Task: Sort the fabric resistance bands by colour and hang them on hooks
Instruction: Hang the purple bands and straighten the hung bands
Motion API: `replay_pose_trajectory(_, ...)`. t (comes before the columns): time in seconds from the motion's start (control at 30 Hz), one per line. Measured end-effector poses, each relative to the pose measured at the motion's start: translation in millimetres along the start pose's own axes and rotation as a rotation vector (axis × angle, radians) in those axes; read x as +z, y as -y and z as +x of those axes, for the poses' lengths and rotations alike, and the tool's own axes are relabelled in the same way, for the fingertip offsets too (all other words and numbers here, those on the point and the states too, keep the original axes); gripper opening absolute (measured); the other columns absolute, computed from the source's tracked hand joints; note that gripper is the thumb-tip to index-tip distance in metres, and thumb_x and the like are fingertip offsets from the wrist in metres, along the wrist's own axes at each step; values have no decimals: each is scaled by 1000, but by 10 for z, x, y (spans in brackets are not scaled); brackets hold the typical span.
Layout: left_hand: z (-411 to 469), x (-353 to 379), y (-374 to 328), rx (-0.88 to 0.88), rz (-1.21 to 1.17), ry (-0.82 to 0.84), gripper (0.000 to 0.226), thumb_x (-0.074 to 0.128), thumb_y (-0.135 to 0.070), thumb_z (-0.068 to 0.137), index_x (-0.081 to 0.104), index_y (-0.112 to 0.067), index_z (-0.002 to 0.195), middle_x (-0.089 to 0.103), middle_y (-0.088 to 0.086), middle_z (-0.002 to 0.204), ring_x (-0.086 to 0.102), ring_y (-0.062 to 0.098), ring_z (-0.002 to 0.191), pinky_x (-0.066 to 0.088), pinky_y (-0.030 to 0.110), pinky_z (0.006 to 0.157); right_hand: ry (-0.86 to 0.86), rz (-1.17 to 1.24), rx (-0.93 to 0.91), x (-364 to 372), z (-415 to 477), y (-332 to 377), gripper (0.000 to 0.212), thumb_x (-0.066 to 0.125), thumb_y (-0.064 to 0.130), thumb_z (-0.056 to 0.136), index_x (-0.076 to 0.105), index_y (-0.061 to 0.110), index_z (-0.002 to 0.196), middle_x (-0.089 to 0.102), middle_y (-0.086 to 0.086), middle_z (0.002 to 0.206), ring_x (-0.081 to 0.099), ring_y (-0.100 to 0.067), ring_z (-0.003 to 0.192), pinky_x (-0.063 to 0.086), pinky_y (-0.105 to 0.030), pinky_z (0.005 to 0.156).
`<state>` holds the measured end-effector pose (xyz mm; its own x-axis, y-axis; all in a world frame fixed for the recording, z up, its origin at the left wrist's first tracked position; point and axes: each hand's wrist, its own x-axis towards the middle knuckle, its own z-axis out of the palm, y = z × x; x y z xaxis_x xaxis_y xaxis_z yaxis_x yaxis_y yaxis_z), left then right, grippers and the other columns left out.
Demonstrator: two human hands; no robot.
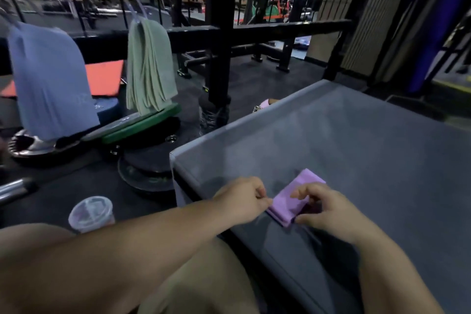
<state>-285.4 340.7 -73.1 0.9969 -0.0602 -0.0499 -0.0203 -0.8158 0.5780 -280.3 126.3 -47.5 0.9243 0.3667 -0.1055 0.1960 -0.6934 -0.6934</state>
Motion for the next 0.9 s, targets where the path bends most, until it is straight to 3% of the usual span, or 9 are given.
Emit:
replay_pose_trajectory(0.1,4,10,-4,20,28,-9,20,64,-46,85,66,-27,93,68,-8,100,61,12,96,47,22,80,-1,-98,-35,37,58,-28,46,85,13,68,59,42,92,57,14,104,58,-4,90,43,-7,74)
replay_pose_trajectory(0.2,-6,-5,-30,44,37,-25,19,64,-43,86,69,-25,92,67,-7,97,58,10,90,41,19,73,-28,-118,-74,48,77,-15,46,86,16,68,56,44,89,55,15,100,54,3,85,40,-6,71)
replay_pose_trajectory(0.37,-31,-27,-60,42,-44,-10,16,65,-38,86,70,-24,93,69,-7,97,61,11,91,48,23,78,-79,-57,-105,61,53,13,39,84,13,69,60,39,85,57,16,88,51,9,75,41,-8,68)
replay_pose_trajectory(0.43,-35,-30,-76,16,-130,-1,11,66,-37,86,68,-27,88,68,-9,90,61,9,86,48,23,78,-102,-10,-112,56,23,40,35,82,10,70,64,36,85,57,17,85,52,8,74,41,-9,67)
replay_pose_trajectory(0.57,-51,-79,-153,-30,-390,9,9,67,-31,85,63,-27,78,61,-13,71,53,3,67,40,17,62,-154,91,-130,58,-19,93,32,81,6,71,69,34,82,60,23,87,54,4,73,41,-11,66)
replay_pose_trajectory(0.67,-57,-153,-202,-30,-543,-4,12,69,-28,86,61,-25,76,62,-10,72,52,6,66,40,21,66,-204,159,-178,60,-39,172,30,81,19,63,68,37,84,63,21,89,57,0,78,41,-11,68)
replay_pose_trajectory(0.8,-98,-347,-271,11,-735,7,14,69,-22,85,59,-22,75,58,-9,66,49,7,65,41,23,67,-267,218,-261,12,-69,375,26,72,27,64,68,37,87,67,16,88,62,-6,80,48,-22,70)
replay_pose_trajectory(0.9,-170,-577,-325,55,-801,-26,12,65,-35,70,61,-24,74,60,-15,65,51,5,67,40,24,71,-323,225,-363,-31,-73,568,18,72,29,69,69,31,87,70,12,90,64,-10,87,48,-20,75)
